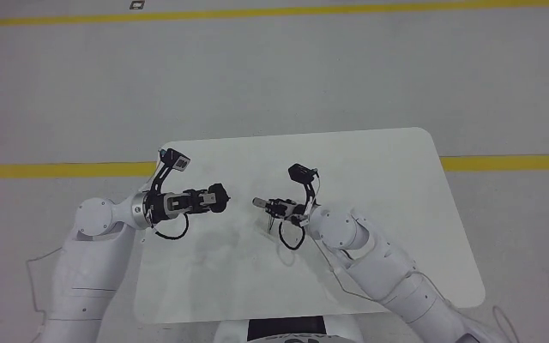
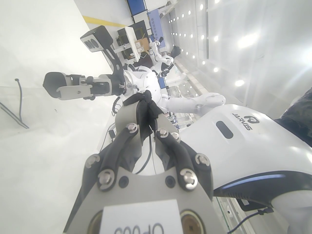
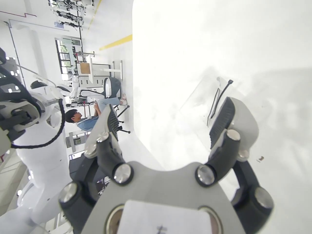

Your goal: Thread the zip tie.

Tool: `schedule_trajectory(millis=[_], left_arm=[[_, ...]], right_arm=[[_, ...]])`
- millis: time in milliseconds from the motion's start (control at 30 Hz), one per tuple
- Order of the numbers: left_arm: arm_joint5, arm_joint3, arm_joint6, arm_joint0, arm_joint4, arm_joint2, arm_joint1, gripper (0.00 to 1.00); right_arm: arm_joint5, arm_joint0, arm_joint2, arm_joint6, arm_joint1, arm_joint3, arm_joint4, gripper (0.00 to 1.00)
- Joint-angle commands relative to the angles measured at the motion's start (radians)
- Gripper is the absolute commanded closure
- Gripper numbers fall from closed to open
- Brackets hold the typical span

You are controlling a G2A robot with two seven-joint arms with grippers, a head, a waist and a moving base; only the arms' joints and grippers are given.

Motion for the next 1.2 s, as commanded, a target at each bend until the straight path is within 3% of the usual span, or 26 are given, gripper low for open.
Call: schedule_trajectory(millis=[0,533,933,1000,1167], left_arm=[[0.000,0.000,0.000,0.000,0.000,0.000,0.000,1.00],[0.000,0.000,0.000,0.000,0.000,0.000,0.000,1.00],[0.000,0.000,0.000,0.000,0.000,0.000,0.000,1.00],[0.000,0.000,0.000,0.000,0.000,0.000,0.000,1.00],[0.000,0.000,0.000,0.000,0.000,0.000,0.000,1.00]], right_arm=[[0.000,-0.013,0.012,0.004,-0.009,0.003,-0.007,0.00],[0.000,-0.015,-0.006,0.033,-0.018,0.011,-0.034,0.00],[0.000,0.025,-0.030,0.017,-0.045,0.113,0.013,0.00],[0.000,0.029,-0.030,0.004,-0.049,0.128,0.015,0.16],[0.000,0.037,-0.032,-0.014,-0.060,0.163,0.010,0.42]])
